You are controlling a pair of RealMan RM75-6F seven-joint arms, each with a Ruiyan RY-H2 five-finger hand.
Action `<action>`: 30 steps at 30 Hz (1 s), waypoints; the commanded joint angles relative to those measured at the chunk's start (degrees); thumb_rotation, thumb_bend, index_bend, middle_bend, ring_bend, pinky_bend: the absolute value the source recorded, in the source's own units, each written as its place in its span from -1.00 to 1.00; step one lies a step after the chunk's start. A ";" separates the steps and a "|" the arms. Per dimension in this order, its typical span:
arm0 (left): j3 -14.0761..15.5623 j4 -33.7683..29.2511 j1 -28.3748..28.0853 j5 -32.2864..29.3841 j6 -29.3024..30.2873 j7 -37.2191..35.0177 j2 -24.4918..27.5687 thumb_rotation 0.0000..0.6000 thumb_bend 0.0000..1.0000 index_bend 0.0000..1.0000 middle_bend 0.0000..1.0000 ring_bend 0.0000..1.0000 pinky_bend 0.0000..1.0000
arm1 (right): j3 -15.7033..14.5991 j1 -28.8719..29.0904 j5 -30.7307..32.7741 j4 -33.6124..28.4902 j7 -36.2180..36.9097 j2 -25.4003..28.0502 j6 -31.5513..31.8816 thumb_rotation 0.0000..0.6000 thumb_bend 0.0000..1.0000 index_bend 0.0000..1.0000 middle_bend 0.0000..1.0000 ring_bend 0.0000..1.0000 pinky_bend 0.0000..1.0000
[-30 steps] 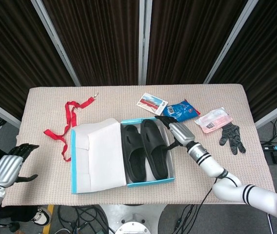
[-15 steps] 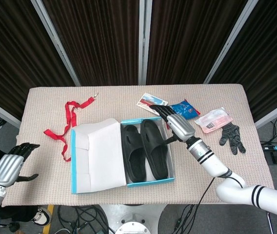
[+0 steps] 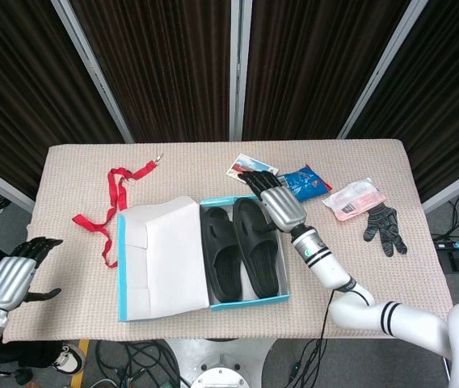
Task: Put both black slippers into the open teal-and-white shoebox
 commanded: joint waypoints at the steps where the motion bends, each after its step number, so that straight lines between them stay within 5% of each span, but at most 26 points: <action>1: 0.00 0.30 0.07 -0.05 0.04 -0.40 -0.05 1.00 -0.84 -0.69 -0.68 -0.79 -0.64 | -0.65 0.54 -0.07 2.04 -2.57 -1.94 0.98 1.00 -0.95 -1.00 -0.90 -1.00 -1.00; 21: 0.05 1.33 0.28 -0.04 0.13 -1.62 -0.36 1.00 -0.84 -0.69 -0.68 -0.79 -0.64 | -2.43 1.06 1.93 7.04 -8.66 -5.74 -2.09 1.00 -0.93 -1.00 -0.90 -1.00 -1.00; 30: -0.19 1.20 0.22 -0.09 0.26 -1.67 -0.17 1.00 -0.84 -0.69 -0.68 -0.79 -0.64 | -0.08 -1.03 -0.54 1.24 -4.99 -1.51 3.01 1.00 -0.92 -1.00 -0.90 -1.00 -1.00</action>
